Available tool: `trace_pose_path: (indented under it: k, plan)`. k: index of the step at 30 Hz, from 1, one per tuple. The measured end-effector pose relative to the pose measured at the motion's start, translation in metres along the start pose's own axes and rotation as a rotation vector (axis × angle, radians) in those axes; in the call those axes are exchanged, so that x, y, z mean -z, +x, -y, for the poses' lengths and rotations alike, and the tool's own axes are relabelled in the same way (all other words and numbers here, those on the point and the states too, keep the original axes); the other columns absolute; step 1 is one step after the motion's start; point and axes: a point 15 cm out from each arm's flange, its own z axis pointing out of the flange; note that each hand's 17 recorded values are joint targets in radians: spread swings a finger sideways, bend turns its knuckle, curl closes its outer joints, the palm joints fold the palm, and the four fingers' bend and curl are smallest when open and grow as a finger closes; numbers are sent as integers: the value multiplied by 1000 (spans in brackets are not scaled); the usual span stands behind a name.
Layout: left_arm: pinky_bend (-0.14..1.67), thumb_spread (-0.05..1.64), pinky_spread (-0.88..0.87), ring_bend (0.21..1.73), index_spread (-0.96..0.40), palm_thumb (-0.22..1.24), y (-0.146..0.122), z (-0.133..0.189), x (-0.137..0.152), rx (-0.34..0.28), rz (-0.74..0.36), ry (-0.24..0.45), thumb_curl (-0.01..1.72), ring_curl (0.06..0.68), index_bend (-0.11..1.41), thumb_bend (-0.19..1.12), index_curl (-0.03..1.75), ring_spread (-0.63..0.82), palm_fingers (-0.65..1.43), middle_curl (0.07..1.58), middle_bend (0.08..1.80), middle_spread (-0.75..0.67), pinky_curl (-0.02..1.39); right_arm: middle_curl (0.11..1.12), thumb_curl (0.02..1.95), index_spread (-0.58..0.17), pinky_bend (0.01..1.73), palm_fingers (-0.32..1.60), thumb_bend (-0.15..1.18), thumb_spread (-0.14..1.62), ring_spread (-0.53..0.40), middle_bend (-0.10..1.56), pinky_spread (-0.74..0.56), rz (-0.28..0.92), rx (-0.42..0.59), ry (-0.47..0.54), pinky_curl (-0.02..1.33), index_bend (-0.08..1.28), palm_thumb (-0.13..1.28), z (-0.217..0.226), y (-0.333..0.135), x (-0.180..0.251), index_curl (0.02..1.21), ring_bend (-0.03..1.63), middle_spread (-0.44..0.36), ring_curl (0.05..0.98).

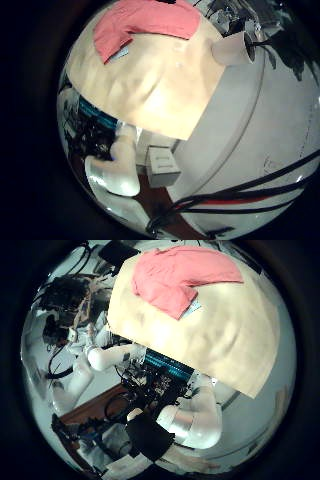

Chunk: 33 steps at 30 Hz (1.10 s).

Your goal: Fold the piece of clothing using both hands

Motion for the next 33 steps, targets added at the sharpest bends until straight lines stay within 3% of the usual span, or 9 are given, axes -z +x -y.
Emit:
trace_pose_path:
  k: [10,19,23,27,30,33]
  plan:
    - [222,797,563,410,88,-26,2,0,-2,-8,0,-11,296,229,142,-47,218,587,-30,315,200,417,316,289,218,-341,320,93,-17,1189,239,182,387,13,-15,23,304,175,235,-5,4,3,304,323,85,244]
    - [219,845,552,411,95,16,18,6,-21,-62,17,-43,306,231,149,-25,228,570,-10,325,215,379,319,286,215,-332,302,106,-17,1189,240,181,388,16,-16,7,305,178,236,-3,5,0,310,314,84,244]
    - [225,872,547,409,85,42,37,13,-38,-158,50,-53,313,230,150,-23,235,553,-8,327,213,351,321,285,217,-332,295,115,-16,1194,240,181,391,23,-30,-28,306,180,244,-4,5,-12,311,312,84,244]
    - [227,900,539,410,81,71,57,34,-47,-248,82,-15,315,230,149,-21,240,540,-9,328,214,324,323,289,220,-333,283,144,-15,1192,240,188,399,29,-33,-70,303,180,255,1,9,-16,312,311,78,244]
    - [226,915,537,413,80,87,69,54,-58,-307,119,10,315,230,150,-24,243,536,-8,329,212,314,324,289,222,-335,277,150,-14,1199,240,182,407,31,-31,-105,304,181,263,6,12,-4,315,309,77,245]
    - [232,930,532,417,80,103,76,73,-79,-364,183,-9,314,231,149,-24,245,532,-7,330,210,297,325,290,224,-335,271,146,-14,1202,240,185,406,36,-39,-166,304,177,272,0,14,5,315,303,76,245]
